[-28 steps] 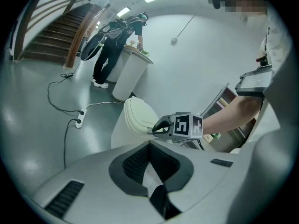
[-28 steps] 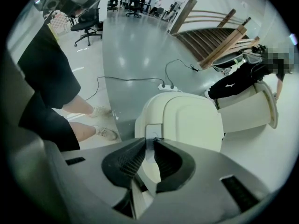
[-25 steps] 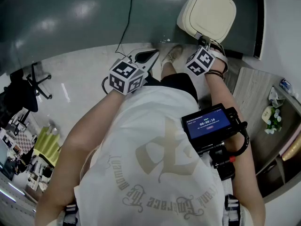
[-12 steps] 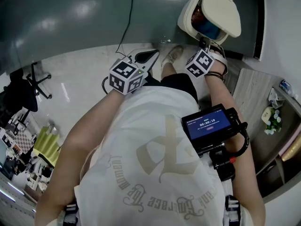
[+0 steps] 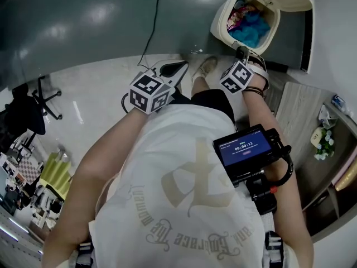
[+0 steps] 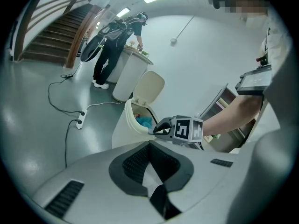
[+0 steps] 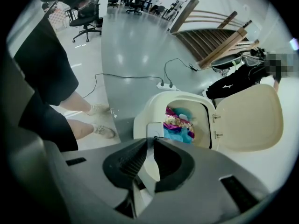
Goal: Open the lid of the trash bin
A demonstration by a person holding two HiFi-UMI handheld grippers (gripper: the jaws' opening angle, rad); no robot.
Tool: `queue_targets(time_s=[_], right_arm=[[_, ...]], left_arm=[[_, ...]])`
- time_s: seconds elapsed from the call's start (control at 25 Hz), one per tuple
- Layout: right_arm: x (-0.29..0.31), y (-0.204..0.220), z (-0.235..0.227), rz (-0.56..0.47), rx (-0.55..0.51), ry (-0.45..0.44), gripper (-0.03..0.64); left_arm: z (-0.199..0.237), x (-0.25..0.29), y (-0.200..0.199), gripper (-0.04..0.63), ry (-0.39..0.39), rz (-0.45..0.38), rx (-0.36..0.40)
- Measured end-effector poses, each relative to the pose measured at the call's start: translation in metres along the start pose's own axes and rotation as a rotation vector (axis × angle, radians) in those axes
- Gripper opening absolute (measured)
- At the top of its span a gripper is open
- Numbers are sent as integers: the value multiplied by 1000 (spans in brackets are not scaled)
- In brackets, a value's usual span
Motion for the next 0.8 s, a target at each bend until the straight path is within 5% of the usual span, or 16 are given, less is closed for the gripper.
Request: queue_targets(time_s=[0.8], right_arm=[[4, -1, -1, -22, 8, -46, 60]], left_arm=[[6, 6, -9, 12, 24, 3, 28]])
Point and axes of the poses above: the fingertips, and each gripper's own axes: x forward along the fingers, z to its left, y out of its underside, the point moved 4 cm from there along -x, backward along the fingers, and after that the axes turned 15 degrees about x, right-handed, at the moved point
